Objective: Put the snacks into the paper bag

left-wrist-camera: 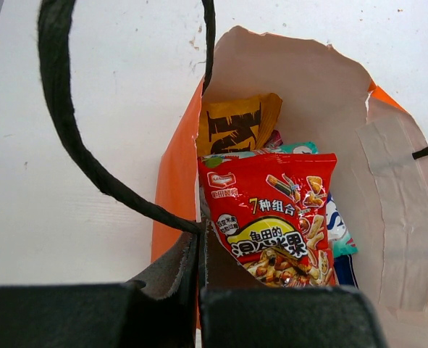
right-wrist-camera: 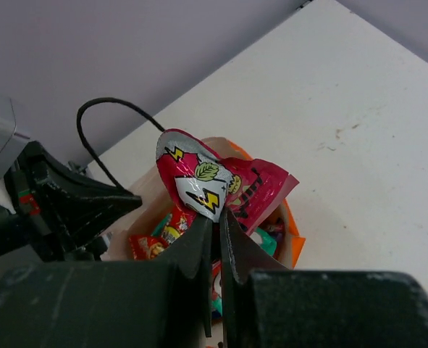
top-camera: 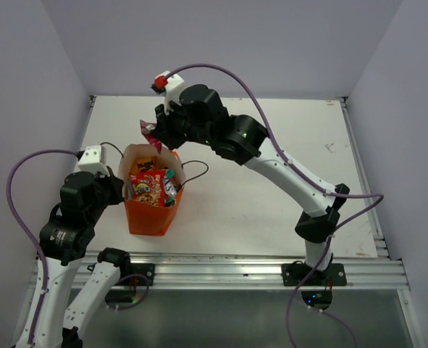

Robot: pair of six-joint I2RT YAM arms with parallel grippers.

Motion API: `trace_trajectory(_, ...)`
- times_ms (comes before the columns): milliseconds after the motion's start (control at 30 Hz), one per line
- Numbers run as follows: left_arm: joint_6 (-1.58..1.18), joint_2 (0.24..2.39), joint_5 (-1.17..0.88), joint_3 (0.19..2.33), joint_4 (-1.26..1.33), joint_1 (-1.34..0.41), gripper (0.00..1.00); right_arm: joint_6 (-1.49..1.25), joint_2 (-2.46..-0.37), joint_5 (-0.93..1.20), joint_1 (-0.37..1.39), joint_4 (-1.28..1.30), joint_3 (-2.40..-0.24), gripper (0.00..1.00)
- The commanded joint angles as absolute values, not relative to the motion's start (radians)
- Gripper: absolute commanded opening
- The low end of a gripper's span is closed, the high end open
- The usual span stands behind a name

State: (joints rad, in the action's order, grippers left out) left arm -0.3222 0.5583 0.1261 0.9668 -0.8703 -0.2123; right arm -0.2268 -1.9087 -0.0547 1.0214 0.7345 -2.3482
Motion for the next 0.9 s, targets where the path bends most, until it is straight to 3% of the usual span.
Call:
trace_trajectory(0, -0.328, 0.555, 0.117, 0.973, -0.827, -0.218, 0.0, -0.225, -1.973, -0.008, 1.029, 0.839, -2.294, 0.0)
trace_trajectory(67, -0.33, 0.555, 0.112, 0.971, -0.825, -0.218, 0.0, -0.23, -1.98, -0.003, 1.055, 0.839, -2.263, 0.0)
trace_trajectory(133, -0.331, 0.551, 0.107, 0.968, -0.821, -0.218, 0.0, -0.236, -1.988, -0.003, 1.069, 0.842, -2.237, 0.26)
trace_trajectory(167, -0.331, 0.552, 0.103, 0.963, -0.819, -0.218, 0.0, -0.241, -1.991, -0.003, 1.072, 0.844, -2.235, 0.52)
trace_trajectory(300, -0.334, 0.548, 0.086, 0.94, -0.802, -0.218, 0.0, -0.238, -1.924, -0.11, 1.094, 0.828, -2.214, 0.73)
trace_trajectory(633, -0.331, 0.551, 0.072, 0.94, -0.796, -0.218, 0.0, -0.224, -1.763, -0.339, 1.094, 0.853, -2.135, 0.73)
trace_trajectory(867, -0.331, 0.549, 0.067, 0.939, -0.793, -0.218, 0.0, -0.273, -1.775, -0.284, 1.092, 0.871, -2.065, 0.71)
